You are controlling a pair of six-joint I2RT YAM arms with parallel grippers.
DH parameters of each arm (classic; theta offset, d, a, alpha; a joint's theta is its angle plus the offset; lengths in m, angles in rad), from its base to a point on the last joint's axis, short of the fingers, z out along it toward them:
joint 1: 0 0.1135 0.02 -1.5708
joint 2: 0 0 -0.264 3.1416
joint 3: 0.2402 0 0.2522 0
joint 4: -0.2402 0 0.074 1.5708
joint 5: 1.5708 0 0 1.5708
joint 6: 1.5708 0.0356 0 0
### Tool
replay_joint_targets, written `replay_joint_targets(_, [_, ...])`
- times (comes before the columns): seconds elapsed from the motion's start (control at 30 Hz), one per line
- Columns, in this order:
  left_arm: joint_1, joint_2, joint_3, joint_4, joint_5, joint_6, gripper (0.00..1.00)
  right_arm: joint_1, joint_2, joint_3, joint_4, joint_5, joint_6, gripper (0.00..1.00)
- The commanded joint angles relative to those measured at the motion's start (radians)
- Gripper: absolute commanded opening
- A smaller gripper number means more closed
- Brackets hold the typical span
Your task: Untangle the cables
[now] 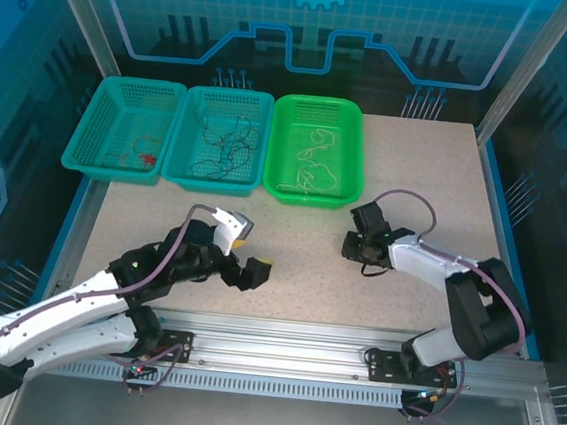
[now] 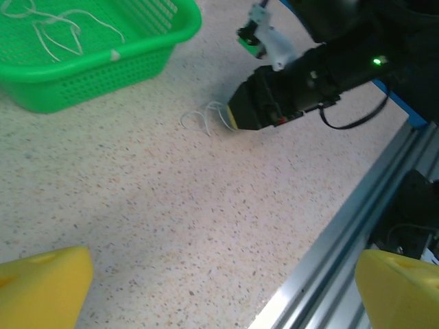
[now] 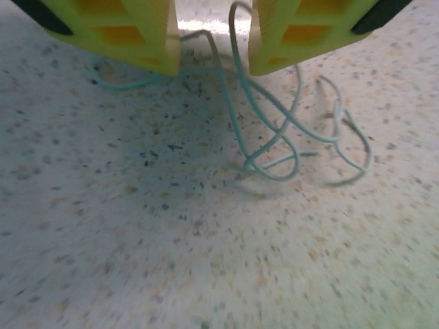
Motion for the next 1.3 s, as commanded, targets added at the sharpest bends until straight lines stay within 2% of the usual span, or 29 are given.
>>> replay_joint_targets(0.0, [-0.006,0.008,-0.002,0.009,0.064,0.019,0.99,-0.011,0.045,0.032,0.049,-0.036,0.0,0.24])
replay_joint_targets(0.17, [-0.007,-0.005,-0.004,0.006,0.049,0.013,0.99,-0.006,-0.018,0.013,0.027,-0.027,0.002,0.01])
replay_joint_targets(0.4, [-0.006,-0.015,0.023,0.033,0.068,-0.013,0.99,0.041,-0.256,0.042,-0.07,0.016,-0.026,0.0])
replay_joint_targets(0.6, [-0.006,-0.024,0.068,0.042,0.011,-0.097,0.99,0.068,-0.328,0.131,-0.006,-0.066,-0.096,0.0])
replay_joint_targets(0.7, [-0.006,-0.029,0.089,0.028,-0.089,-0.128,0.99,0.067,-0.251,0.237,0.038,-0.083,-0.134,0.0])
replay_joint_targets(0.87, [-0.005,-0.035,0.111,-0.054,-0.374,-0.195,0.99,0.043,0.018,0.472,0.127,-0.098,-0.19,0.0])
replay_joint_targets(1.03, [-0.004,-0.049,0.121,-0.12,-0.467,-0.195,0.99,0.01,0.33,0.798,0.094,-0.09,-0.207,0.02])
replay_joint_targets(1.1, [-0.002,-0.063,0.121,-0.139,-0.475,-0.194,0.99,0.002,0.447,0.936,0.05,-0.109,-0.216,0.12])
replay_joint_targets(1.17, [-0.001,-0.077,0.119,-0.163,-0.492,-0.196,0.99,-0.003,0.546,1.102,-0.036,-0.138,-0.231,0.35])
replay_joint_targets(1.2, [-0.001,-0.084,0.118,-0.176,-0.504,-0.198,0.99,-0.004,0.582,1.18,-0.093,-0.147,-0.241,0.41])
replay_joint_targets(1.27, [0.002,-0.098,0.11,-0.188,-0.531,-0.197,0.99,-0.004,0.6,1.255,-0.146,-0.161,-0.262,0.45])
